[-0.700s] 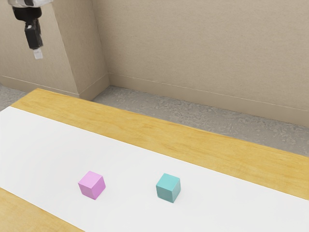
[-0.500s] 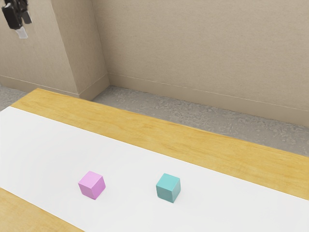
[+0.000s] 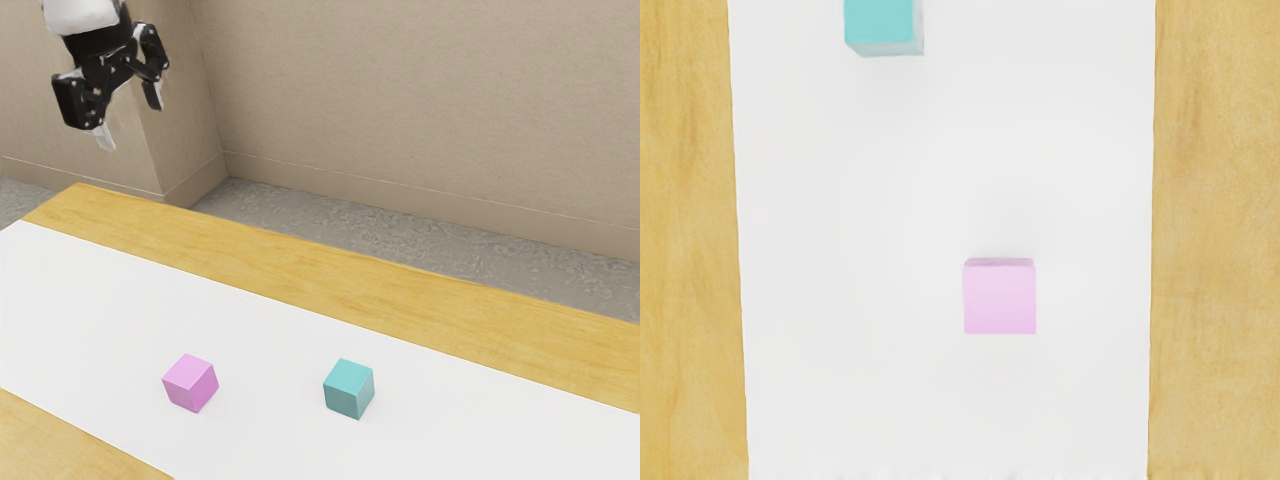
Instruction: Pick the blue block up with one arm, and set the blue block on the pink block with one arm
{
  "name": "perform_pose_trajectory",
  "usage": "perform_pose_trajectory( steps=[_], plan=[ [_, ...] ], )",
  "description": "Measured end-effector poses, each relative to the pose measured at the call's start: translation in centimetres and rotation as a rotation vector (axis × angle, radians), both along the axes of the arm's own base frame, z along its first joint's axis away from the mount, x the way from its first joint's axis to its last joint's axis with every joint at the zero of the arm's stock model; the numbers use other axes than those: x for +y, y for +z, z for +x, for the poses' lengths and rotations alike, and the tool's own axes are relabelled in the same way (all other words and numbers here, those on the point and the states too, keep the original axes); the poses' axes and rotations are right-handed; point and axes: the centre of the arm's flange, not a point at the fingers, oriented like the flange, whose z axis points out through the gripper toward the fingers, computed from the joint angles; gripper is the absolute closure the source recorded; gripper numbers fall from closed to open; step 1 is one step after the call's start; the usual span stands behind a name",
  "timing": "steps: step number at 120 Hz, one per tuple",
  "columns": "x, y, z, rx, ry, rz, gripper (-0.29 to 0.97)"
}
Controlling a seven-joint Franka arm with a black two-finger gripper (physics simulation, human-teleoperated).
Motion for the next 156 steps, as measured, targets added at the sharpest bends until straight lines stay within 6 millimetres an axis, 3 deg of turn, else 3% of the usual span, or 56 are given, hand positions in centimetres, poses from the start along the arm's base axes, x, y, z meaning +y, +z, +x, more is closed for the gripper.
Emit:
perform_pose_trajectory(
  steps=[6,13,27,36,43,57,75,93,108,118,128,136,156],
  plan=[
    [1.2,-5.9,-2.3,0.051,0.027,-0.015,0.00],
    [2.0,-11.4,-2.8,0.102,0.046,-0.047,0.00],
    [1.2,-20.4,0.9,0.215,0.054,-0.105,0.00],
    [-0.9,-24.5,2.7,0.239,0.025,-0.112,0.00],
    [-2.7,-25.4,3.4,0.208,-0.009,-0.111,0.00],
    [-4.4,-25.5,4.2,0.139,-0.051,-0.118,0.00],
    [-7.3,-26.8,5.0,0.107,-0.262,-0.072,0.00],
    [-9.0,-29.2,5.9,0.142,-0.590,-0.001,0.00],
    [-13.8,-28.9,9.1,0.121,-0.891,-0.040,0.00],
    [-16.1,-29.9,9.3,0.134,-1.062,-0.073,0.00],
    [-18.0,-32.3,9.0,0.162,-1.211,-0.117,0.00],
    [-18.5,-33.8,9.1,0.171,-1.305,-0.141,0.00],
    [-18.7,-34.9,10.2,0.134,-1.519,-0.156,0.00]
  ],
)
